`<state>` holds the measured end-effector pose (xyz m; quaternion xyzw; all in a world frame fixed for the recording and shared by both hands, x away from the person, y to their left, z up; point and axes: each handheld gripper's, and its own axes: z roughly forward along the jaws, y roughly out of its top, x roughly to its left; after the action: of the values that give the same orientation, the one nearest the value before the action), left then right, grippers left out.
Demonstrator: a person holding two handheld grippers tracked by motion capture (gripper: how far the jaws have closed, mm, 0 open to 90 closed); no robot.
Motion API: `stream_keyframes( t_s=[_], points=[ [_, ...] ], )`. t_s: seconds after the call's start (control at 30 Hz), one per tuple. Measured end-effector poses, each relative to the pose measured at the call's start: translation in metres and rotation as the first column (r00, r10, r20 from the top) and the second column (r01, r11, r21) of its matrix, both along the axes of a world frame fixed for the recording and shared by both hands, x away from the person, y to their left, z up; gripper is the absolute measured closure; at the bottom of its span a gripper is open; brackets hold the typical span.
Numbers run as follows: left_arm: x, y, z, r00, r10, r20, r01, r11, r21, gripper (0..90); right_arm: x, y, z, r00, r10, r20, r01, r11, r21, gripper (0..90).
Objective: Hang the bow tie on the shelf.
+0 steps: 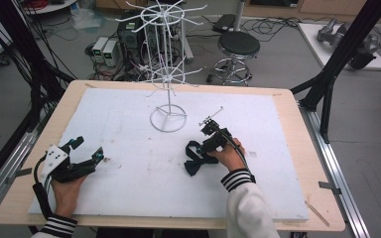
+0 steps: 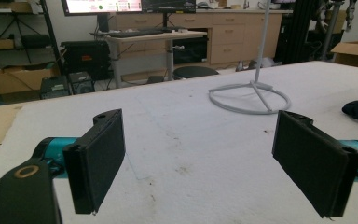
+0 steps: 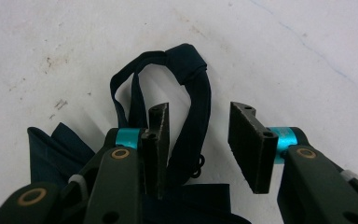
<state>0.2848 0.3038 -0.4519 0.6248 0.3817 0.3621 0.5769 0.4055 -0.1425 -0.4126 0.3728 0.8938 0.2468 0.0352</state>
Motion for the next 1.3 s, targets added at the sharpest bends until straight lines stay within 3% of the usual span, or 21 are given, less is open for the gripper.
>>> stream_keyframes(
  t_s=[0.3, 0.77, 1.07, 1.3],
  points=[
    [-0.0002, -0.0006, 0.0002, 1.0000, 0.000, 0.001, 0.000, 1.0000, 0.009, 17.5, 0.0012, 0.0016, -0.0026, 0.9997, 0.017, -0.016, -0.017, 1.000, -0.009, 64.5],
    [-0.0002, -0.0005, 0.0001, 1.0000, -0.001, 0.001, 0.001, 1.0000, 0.009, 17.5, 0.0005, 0.0061, -0.0033, 0.9975, 0.051, -0.047, -0.052, 0.998, -0.017, 86.6],
    [-0.0001, -0.0003, 0.0001, 1.0000, -0.001, -0.001, 0.001, 1.0000, 0.007, 17.5, -0.0013, 0.0074, -0.0005, 0.9976, 0.060, -0.035, -0.061, 0.998, -0.011, 87.8],
    [-0.0002, -0.0004, 0.0001, 1.0000, -0.001, 0.000, 0.001, 1.0000, 0.007, 17.5, -0.0028, 0.0071, 0.0050, 0.9981, 0.062, -0.001, -0.061, 0.997, 0.048, 87.8]
  ],
)
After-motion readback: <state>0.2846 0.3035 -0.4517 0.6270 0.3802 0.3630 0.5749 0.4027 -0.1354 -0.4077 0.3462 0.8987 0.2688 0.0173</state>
